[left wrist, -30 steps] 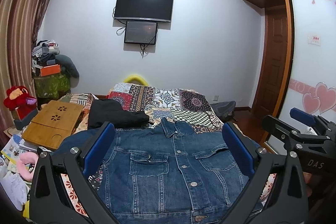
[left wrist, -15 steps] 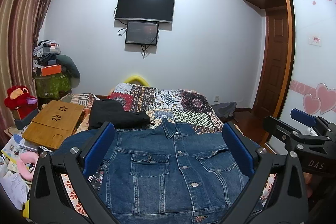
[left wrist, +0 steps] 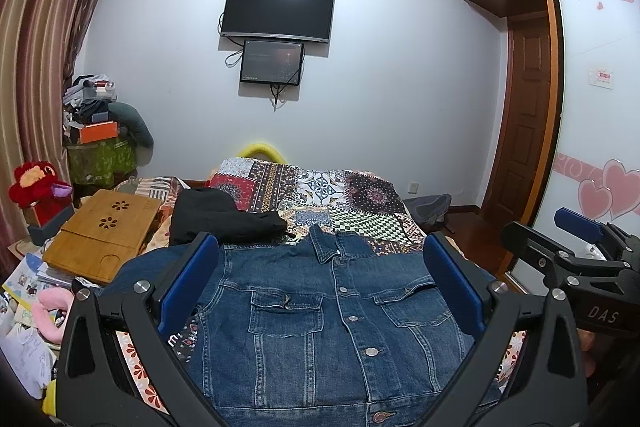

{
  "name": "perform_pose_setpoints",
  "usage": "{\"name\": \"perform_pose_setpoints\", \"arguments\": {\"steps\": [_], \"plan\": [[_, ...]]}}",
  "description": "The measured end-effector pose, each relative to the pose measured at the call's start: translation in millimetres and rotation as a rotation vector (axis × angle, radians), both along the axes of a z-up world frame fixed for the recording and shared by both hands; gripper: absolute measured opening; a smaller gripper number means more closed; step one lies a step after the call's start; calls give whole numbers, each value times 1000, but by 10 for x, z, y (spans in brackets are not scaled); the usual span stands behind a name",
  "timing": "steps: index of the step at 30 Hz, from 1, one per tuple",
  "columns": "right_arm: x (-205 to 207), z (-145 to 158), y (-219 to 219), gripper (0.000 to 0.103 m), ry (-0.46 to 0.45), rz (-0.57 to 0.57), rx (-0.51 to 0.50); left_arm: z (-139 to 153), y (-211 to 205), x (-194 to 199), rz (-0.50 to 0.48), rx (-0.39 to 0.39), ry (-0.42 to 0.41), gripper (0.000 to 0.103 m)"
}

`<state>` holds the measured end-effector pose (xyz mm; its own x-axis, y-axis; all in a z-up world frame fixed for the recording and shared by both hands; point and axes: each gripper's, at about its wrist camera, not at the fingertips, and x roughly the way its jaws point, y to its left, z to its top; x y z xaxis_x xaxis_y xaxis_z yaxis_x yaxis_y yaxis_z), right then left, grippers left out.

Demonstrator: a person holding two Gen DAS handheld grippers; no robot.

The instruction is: Fold large clothes

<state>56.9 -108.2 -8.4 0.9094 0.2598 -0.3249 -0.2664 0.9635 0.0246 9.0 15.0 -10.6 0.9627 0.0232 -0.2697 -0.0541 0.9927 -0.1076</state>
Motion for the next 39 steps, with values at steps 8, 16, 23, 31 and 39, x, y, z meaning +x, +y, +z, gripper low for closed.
{"name": "perform_pose_setpoints", "arguments": {"steps": [8,16,23,31,39], "plan": [[29,-17,22,103,8,2,-6,-16,34,8,2,-5,5,103],[158,-59,55,103,28,1,-15,-55,66,58,11,-15,23,103],[436,-161,107,103,79,-6,-19,-112,256,312,68,-7,66,103],[906,-418,118,103,192,-38,-49,-265,870,684,174,-67,120,103],[1359,-655,96,103,322,-81,-60,-753,1947,1164,345,-175,297,103]]}}
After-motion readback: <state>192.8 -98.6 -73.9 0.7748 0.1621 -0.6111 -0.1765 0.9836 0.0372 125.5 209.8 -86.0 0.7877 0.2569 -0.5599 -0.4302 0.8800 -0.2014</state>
